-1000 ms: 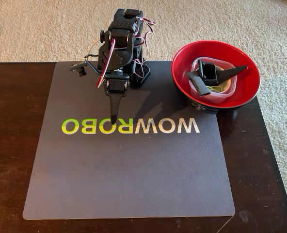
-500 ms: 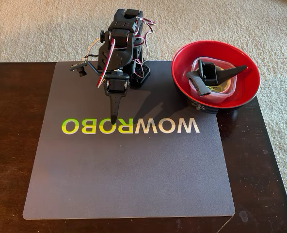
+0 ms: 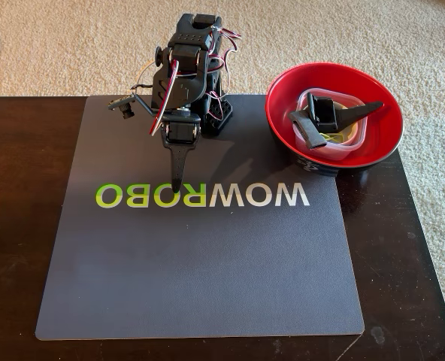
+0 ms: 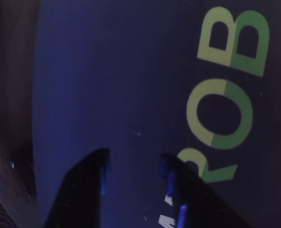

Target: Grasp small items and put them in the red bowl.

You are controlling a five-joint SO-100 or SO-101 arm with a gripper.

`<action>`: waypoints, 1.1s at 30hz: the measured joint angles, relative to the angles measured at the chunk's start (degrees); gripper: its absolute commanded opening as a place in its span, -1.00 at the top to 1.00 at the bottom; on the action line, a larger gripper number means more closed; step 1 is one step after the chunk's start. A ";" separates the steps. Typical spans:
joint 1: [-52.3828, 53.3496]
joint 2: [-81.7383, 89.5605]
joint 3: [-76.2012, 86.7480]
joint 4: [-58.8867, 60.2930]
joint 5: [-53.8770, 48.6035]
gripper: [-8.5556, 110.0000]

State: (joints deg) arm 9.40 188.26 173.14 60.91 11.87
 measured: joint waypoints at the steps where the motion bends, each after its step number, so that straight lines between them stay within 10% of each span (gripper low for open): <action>1: 0.00 0.00 0.00 0.00 0.00 0.63; 33: 0.09 0.00 0.00 0.00 1.05 0.73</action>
State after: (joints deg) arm 9.49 188.26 173.14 60.91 12.92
